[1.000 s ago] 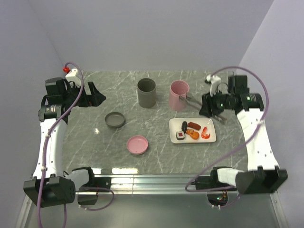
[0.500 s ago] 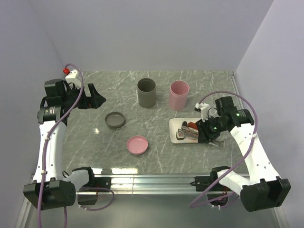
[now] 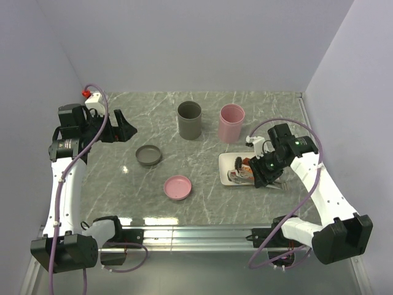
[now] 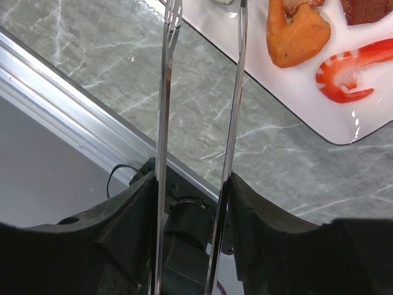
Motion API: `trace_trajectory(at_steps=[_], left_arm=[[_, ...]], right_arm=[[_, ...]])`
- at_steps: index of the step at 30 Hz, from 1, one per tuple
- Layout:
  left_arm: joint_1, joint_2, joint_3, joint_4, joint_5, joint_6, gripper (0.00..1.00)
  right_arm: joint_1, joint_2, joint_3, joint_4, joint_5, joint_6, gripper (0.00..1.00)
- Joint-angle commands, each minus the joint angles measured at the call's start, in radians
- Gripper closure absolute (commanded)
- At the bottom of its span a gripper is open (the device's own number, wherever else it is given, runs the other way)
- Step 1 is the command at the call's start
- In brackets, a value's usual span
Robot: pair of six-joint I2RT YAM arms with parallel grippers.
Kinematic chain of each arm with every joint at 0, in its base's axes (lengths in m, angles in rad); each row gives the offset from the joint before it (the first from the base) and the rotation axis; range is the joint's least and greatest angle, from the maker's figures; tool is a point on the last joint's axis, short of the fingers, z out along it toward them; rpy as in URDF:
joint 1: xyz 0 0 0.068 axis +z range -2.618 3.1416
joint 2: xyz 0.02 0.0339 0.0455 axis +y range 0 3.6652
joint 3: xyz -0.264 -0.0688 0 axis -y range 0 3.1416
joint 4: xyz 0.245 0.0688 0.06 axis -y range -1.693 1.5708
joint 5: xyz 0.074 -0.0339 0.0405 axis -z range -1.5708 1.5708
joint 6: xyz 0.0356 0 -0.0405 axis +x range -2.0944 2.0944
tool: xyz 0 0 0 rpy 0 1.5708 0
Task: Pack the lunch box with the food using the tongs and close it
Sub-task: Pick up the fake food from the plate.
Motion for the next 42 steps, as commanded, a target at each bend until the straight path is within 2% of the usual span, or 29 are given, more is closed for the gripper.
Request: trace_trajectory(at_steps=[1, 19, 42], left_arm=[[0.002, -0.023, -0.008, 0.021, -0.005, 0.021, 0.01], [0.0, -0.023, -0.017, 0.033, -0.005, 0.021, 0.01], [0.002, -0.021, -0.028, 0.039, -0.005, 0.017, 0.01]], right_arm=[[0.006, 0.003, 0.007, 0.002, 0.008, 0.011, 0.45], [0.013, 0.084, 0.033, 0.033, -0.005, 0.02, 0.41], [0.053, 0.166, 0.071, 0.093, -0.016, 0.06, 0.43]])
